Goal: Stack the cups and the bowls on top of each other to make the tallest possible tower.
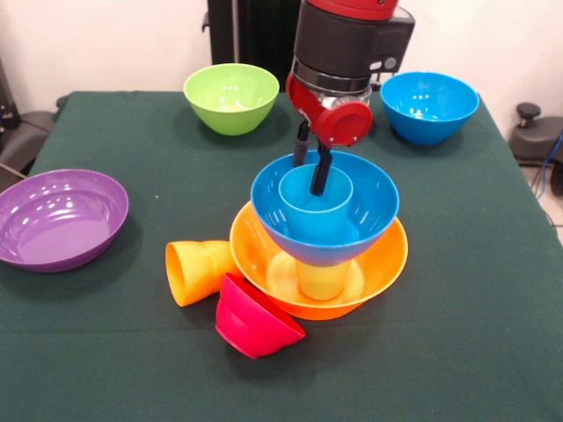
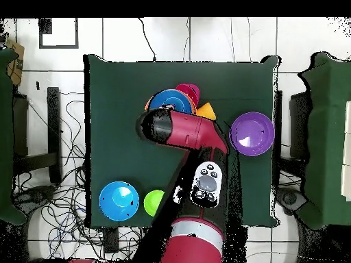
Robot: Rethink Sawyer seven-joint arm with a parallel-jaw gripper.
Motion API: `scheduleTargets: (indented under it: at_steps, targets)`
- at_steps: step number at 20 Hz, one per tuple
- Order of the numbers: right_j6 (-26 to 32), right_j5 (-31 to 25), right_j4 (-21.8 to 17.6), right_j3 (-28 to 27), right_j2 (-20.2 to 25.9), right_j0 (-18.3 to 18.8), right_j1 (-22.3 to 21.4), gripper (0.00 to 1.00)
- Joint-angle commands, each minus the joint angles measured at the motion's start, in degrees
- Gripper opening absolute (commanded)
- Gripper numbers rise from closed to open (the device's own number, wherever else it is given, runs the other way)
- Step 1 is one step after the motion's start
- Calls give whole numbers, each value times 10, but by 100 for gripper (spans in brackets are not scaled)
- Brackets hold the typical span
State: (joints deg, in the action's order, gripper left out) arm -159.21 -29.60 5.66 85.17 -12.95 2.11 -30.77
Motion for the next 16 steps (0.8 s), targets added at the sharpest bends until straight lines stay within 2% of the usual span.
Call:
scheduleTargets:
  at_steps: [1, 9, 16]
  targets:
    - [-20, -37, -2, 26, 38, -11, 1, 100]
    - [-19, -104, 2, 27, 30, -20, -41, 100]
    - [-7, -158, 4, 17, 34, -10, -70, 100]
